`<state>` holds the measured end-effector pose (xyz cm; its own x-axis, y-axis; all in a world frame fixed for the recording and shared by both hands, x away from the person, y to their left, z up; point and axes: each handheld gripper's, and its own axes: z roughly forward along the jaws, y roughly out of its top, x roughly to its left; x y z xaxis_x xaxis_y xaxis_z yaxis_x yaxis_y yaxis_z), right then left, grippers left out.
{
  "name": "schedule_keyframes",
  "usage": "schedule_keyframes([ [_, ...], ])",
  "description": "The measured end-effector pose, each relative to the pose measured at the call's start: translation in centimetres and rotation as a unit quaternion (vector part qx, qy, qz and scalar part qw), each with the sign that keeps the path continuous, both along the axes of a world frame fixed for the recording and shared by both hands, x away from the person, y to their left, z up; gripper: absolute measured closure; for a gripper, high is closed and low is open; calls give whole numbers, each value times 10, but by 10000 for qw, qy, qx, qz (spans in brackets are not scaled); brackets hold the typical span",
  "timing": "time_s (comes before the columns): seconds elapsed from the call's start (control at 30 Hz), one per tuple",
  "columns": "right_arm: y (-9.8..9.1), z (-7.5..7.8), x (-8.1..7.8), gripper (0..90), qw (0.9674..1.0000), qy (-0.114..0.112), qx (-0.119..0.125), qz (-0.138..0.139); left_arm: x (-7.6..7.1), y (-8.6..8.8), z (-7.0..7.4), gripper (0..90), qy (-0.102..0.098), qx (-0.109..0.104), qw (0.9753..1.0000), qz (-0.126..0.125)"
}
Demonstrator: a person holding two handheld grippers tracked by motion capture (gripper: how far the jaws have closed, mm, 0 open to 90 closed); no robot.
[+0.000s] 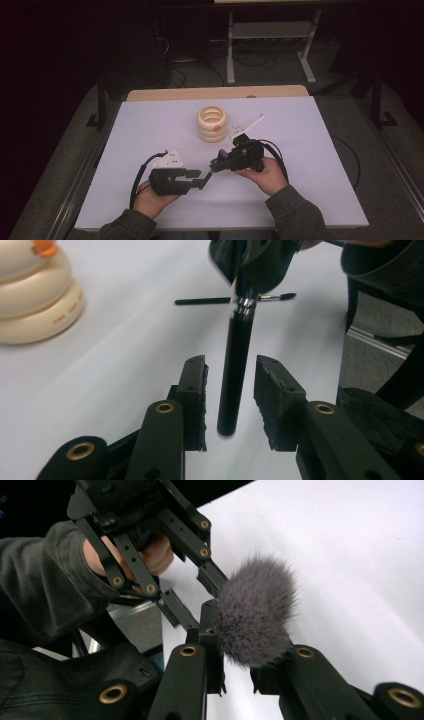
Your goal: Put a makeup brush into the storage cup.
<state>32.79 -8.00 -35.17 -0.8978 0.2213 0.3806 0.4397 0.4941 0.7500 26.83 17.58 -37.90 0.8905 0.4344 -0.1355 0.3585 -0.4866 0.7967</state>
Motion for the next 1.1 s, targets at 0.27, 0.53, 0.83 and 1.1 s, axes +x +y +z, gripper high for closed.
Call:
schedule_keyframes([
  [0.27,1,6,5,772,9996,-139,-239,-42,-4,15,-4,610,-29,77,9995,301],
  [0.53,-1,12,12,773,9986,-171,-472,-172,-8,31,-6,586,-155,112,9984,525],
  [0.83,1,24,24,773,9975,-169,-604,-340,-14,45,-15,561,-99,-67,9969,772],
  [1.1,0,40,43,773,9960,-324,-684,-470,-16,54,-17,521,-182,-74,9956,918],
])
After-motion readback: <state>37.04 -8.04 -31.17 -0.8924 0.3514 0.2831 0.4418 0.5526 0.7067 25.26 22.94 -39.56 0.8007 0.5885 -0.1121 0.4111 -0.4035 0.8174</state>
